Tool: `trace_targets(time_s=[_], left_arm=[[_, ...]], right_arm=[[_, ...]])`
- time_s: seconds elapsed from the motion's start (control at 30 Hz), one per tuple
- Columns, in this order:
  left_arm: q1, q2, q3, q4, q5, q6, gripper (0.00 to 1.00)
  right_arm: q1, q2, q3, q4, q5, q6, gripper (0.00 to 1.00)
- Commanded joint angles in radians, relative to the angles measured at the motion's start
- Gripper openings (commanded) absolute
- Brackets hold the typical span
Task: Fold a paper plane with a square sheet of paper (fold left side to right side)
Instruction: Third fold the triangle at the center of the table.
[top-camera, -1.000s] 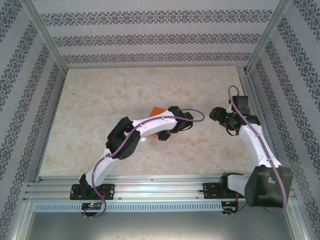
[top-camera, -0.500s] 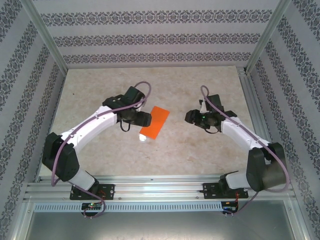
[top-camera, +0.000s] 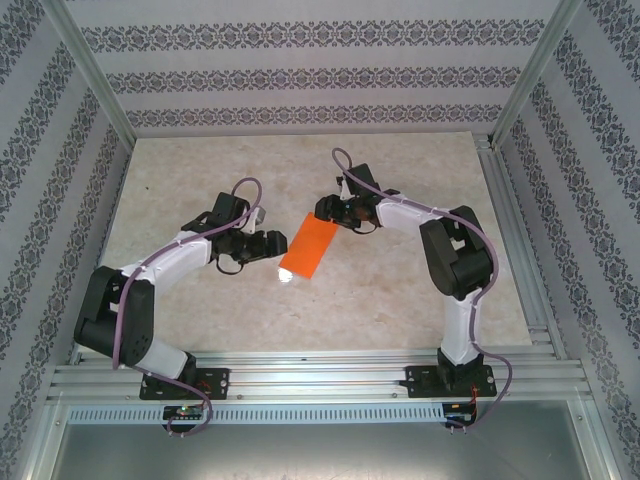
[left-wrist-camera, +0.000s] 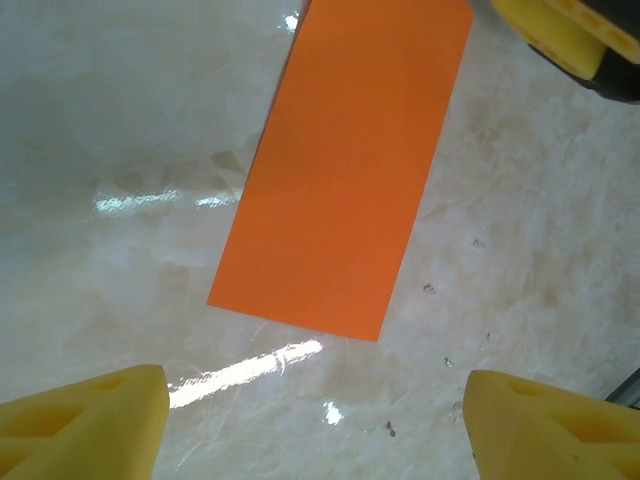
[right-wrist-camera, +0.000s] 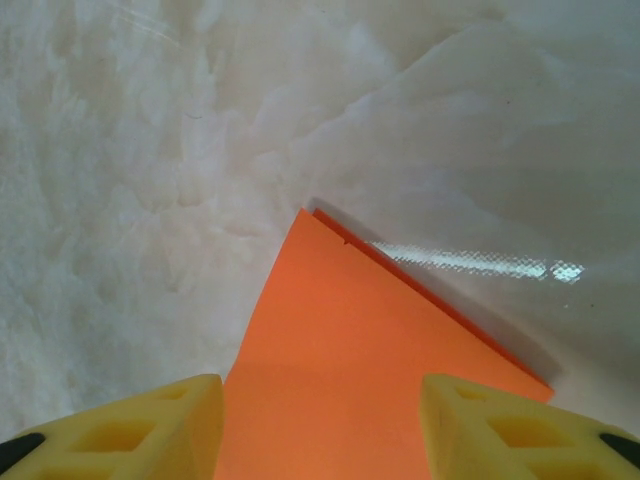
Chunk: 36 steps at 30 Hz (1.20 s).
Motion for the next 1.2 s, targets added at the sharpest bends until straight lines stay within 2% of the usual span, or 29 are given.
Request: trace_targets(time_s=[0.0, 0.47, 0.57, 0.7, 0.8, 1.17], left_arm=[[0.01, 0.035, -0.006, 0.088, 0.048, -0.022, 0.79], [0.01, 0.215, 0.032, 0.151, 0.099, -0.04, 0.8], [0.006, 0.248, 0.036, 0.182, 0.129, -0.058, 0.77], [-0.003, 0.282, 0.031, 0.239, 0.174, -0.093, 0.68], [-0.011, 0.3, 0.032, 0.265, 0.194, -0.108, 0.58], [-0.018, 0.281, 0.035, 0.269, 0.179, -0.123, 0.26]], right_arm=[[0.002, 0.03, 0.016, -0.012, 0.014, 0.004, 0.54], [-0.031, 0.088, -0.017, -0.044, 0.038, -0.049, 0.54], [-0.033, 0.089, -0.024, -0.035, 0.026, -0.05, 0.54], [-0.033, 0.089, -0.033, -0.018, 0.01, -0.047, 0.54], [-0.033, 0.089, -0.036, -0.01, 0.005, -0.042, 0.54], [-0.036, 0.072, -0.039, 0.002, -0.005, -0.043, 0.54]])
